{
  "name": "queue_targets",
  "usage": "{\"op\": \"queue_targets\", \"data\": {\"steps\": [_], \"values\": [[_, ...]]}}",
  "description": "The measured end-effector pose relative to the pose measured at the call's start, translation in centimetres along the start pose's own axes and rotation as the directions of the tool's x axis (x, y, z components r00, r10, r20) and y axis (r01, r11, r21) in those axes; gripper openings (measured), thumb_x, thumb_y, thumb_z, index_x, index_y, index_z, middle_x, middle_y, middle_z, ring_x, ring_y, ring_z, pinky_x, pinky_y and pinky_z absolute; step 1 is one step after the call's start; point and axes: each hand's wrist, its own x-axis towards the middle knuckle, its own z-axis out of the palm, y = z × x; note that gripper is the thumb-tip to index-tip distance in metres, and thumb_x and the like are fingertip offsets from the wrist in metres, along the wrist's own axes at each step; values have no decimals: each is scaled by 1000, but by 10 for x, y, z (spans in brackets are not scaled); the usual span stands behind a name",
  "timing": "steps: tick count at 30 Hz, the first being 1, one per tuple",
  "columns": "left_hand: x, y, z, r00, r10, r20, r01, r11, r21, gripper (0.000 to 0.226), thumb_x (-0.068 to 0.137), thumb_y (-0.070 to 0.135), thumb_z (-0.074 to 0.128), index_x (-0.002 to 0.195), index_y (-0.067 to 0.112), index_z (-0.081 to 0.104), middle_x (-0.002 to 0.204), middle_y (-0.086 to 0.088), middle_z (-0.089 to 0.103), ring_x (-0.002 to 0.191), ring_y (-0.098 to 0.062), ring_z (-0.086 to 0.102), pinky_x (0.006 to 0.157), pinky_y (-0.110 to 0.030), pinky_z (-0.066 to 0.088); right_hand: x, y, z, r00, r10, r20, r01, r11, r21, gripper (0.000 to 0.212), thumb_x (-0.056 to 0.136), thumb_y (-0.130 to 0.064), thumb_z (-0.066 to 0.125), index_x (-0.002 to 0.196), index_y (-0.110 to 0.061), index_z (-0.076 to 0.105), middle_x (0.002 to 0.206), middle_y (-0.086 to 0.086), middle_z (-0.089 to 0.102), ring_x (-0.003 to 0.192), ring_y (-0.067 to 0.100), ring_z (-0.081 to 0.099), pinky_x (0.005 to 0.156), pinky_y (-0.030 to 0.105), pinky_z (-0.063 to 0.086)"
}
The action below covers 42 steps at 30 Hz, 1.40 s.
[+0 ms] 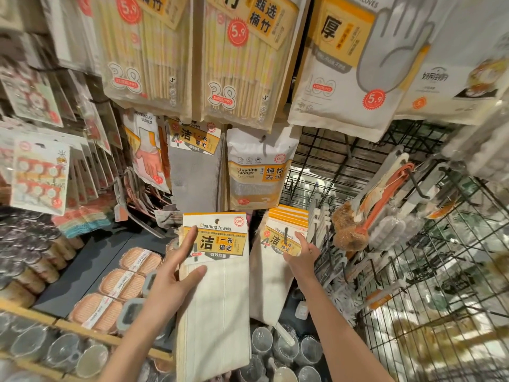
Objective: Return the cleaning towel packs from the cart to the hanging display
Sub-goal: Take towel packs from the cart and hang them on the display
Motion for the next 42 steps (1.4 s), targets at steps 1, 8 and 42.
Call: {"op": "queue_targets", "data": {"steps": [1,8,42], "values": [[-1,1,-1,1000,5,-3,-5,1000,-3,71,87,6,64,135,51,36,122,53,40,117,30,32,88,-2,34,-2,-2,0,1000,15,-5,-15,1000,12,57,83,4,58,132,-25,49,135,9,19,103,15,42,74,18,43],[-9,8,-3,999,7,-31,-9,998,-55,82,86,5,65,136,56,26,136,32,42,120,19,41,95,-12,38,-31,-27,-3,992,-100,-75,110,984,139,47,84,4,57,121,-25,55,133,6,23,123,20,35,70,3,41],[-37,8,9,996,-69,-54,50,955,-293,68,79,7,73,127,47,46,103,35,62,90,16,61,64,-6,48,-161,-84,0,917,-374,139,312,889,334,61,80,17,52,116,-33,50,109,-5,59,89,2,66,69,15,51]]}}
